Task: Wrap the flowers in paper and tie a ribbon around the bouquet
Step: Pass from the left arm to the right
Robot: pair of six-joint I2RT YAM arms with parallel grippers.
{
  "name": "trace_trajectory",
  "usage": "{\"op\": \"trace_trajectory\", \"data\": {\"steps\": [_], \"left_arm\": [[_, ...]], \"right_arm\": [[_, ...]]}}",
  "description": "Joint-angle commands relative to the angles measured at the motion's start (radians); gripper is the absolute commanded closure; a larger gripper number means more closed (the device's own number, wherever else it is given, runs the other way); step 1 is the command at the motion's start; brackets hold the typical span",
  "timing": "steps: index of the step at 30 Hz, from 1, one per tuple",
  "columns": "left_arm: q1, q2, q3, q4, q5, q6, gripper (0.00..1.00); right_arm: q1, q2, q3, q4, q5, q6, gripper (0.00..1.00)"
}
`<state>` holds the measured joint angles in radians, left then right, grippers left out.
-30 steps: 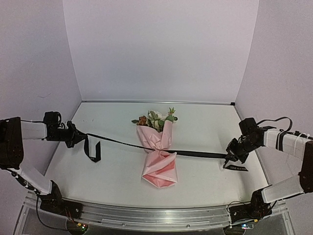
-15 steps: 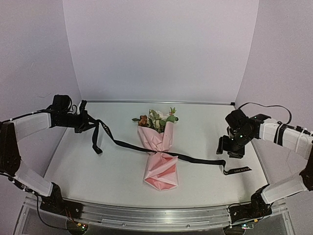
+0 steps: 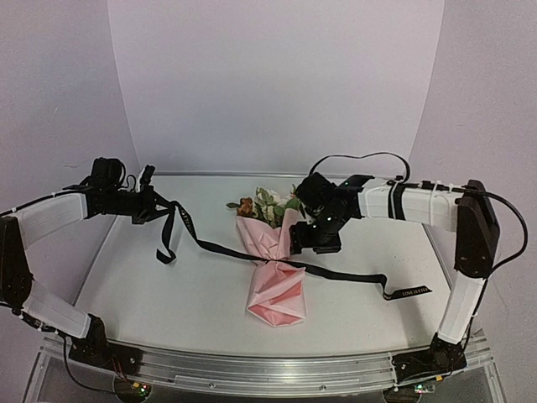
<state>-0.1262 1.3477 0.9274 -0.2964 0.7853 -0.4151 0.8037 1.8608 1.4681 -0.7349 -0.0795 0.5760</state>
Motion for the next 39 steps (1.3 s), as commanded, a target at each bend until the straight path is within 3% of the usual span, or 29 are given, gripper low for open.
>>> {"op": "trace_trajectory", "data": {"steps": [1, 11, 17, 26, 33, 36, 39], "left_arm": [[-0.011, -0.053, 0.006, 0.01, 0.0, 0.004, 1.0], [-0.032, -0.093, 0.01, -0.038, -0.016, 0.012, 1.0], [-0.056, -0.125, 0.013, -0.074, -0.004, 0.048, 1.0], [-0.069, -0.205, 0.004, -0.044, 0.124, 0.102, 1.0], [-0.077, -0.257, 0.004, -0.008, 0.204, 0.105, 1.0], [-0.082, -0.275, 0.0, -0.003, 0.215, 0.105, 1.0], [-0.083, -0.288, -0.007, 0.0, 0.217, 0.101, 1.0]], "right_arm": [[0.085, 0.027, 0.032, -0.055, 0.064, 0.023, 0.26], [0.253, -0.04, -0.131, -0.072, 0.146, 0.018, 0.36], [0.291, -0.102, -0.192, -0.08, 0.155, 0.008, 0.35], [0.29, -0.183, -0.068, -0.133, 0.211, -0.171, 0.15], [0.29, -0.052, 0.133, 0.019, 0.006, -0.424, 0.15], [0.289, 0.023, 0.199, 0.1, -0.038, -0.472, 0.15], [0.29, 0.116, 0.277, 0.146, -0.067, -0.483, 0.22]]}}
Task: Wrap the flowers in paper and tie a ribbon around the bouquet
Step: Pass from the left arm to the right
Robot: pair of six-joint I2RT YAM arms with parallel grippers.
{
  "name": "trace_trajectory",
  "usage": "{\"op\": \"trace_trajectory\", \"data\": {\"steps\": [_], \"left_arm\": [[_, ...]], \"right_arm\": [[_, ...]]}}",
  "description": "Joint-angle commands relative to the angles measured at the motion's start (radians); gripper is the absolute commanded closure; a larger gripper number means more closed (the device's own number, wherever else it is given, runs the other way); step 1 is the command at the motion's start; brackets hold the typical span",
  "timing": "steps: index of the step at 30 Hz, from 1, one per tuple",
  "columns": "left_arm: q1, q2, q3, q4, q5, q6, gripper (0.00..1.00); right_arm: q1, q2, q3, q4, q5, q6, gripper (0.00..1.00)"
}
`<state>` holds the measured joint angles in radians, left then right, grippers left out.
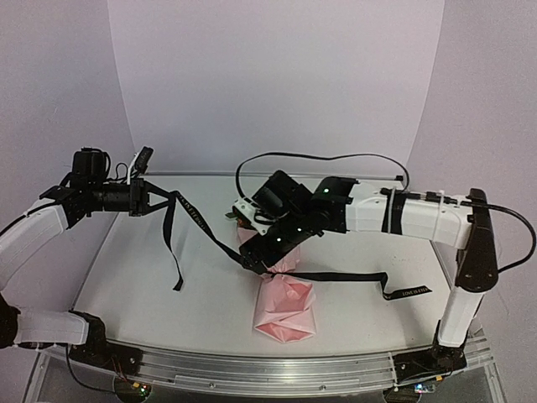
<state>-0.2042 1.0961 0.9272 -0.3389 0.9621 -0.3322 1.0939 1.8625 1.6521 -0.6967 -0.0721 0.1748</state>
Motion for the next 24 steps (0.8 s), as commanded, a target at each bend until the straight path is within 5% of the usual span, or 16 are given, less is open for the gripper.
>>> {"op": "trace_trajectory", "data": {"steps": [1, 18, 24], "left_arm": [[-0.006, -0.039, -0.008, 0.045, 0.039, 0.013, 1.0], [-0.006, -0.043, -0.005, -0.024, 0.004, 0.041, 1.0], [-0.006, -0.043, -0.004, -0.03, -0.009, 0.04, 1.0]], "right_arm": [[0.0, 0.139, 0.109, 0.13, -0.08, -0.078, 0.25], [0.0, 0.249, 0.171, 0.284, 0.112, -0.059, 0.45], [0.0, 0.244, 0.171, 0.274, 0.107, -0.055, 0.67]]}}
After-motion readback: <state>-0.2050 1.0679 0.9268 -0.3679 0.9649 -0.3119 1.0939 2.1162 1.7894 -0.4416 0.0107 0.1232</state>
